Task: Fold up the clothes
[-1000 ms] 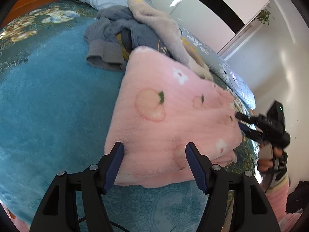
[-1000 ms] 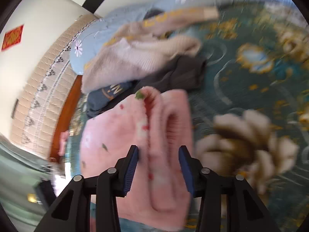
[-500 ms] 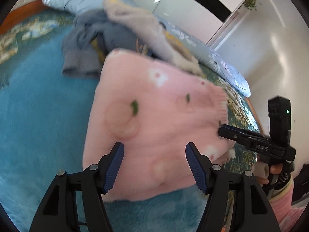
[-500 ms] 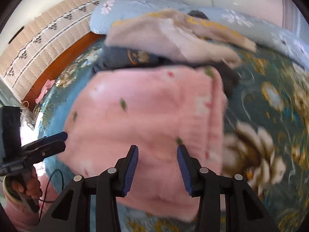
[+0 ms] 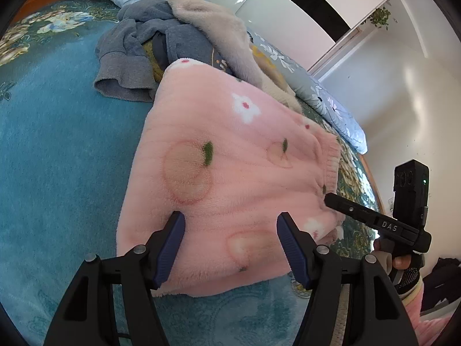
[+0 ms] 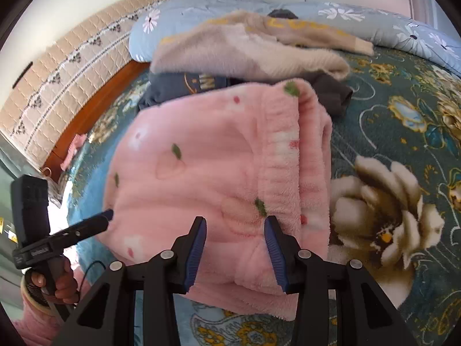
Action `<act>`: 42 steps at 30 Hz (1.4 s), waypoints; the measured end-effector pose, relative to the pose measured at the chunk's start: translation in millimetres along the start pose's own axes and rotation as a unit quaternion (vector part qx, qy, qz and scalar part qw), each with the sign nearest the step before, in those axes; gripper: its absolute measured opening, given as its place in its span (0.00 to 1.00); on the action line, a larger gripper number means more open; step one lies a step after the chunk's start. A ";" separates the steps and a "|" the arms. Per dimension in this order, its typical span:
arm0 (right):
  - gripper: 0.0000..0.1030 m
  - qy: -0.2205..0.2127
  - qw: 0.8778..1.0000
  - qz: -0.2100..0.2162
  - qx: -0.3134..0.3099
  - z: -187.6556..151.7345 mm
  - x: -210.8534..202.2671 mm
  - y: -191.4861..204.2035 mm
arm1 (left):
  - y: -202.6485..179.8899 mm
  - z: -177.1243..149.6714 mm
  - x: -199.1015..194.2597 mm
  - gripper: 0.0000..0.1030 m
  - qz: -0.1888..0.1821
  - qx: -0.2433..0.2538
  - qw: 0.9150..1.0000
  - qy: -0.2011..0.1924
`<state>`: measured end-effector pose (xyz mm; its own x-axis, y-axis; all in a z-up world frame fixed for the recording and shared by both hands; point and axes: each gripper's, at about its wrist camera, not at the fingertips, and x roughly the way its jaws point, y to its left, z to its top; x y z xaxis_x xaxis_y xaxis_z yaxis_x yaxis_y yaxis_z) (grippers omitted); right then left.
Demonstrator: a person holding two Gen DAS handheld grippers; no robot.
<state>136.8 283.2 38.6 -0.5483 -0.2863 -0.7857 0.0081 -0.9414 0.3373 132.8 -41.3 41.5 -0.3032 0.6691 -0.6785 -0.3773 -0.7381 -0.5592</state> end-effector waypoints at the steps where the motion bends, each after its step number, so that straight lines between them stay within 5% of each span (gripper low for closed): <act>1: 0.45 -0.008 1.000 0.005 0.001 0.9 -4.7 0.9 | 1.9 1.4 -3.6 0.65 -0.003 -0.004 1.000 -0.003; 5: 0.52 -0.062 0.997 0.032 0.016 5.9 -24.9 -4.6 | 13.2 10.7 -27.6 0.65 -0.006 -0.021 0.999 -0.050; 8: 0.60 -0.079 0.993 0.014 0.081 9.4 -25.8 -30.8 | 32.5 16.2 -36.7 0.65 0.008 -0.047 0.997 -0.066; 15: 0.70 -0.057 0.968 0.043 0.241 -7.5 -2.1 -91.9 | 63.0 22.7 -25.7 0.65 0.046 -0.087 0.994 -0.049; 23: 0.77 -0.030 0.964 0.085 0.251 1.6 21.9 -93.0 | 58.3 47.1 12.5 0.71 0.000 -0.074 0.997 0.005; 29: 0.77 -0.033 0.948 0.120 0.292 -8.1 28.8 -111.0 | 75.8 36.3 26.9 0.80 -0.024 -0.102 0.994 0.027; 42: 0.78 -0.033 0.958 0.117 0.261 -5.6 32.1 -103.4 | 64.3 38.9 43.6 0.81 -0.057 -0.080 0.994 0.055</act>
<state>123.0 370.4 -24.4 -0.6345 -0.4508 -0.6279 -0.2724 -0.6298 0.7274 61.3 -56.2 -5.5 -0.1652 0.7425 -0.6491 -0.2575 -0.6678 -0.6984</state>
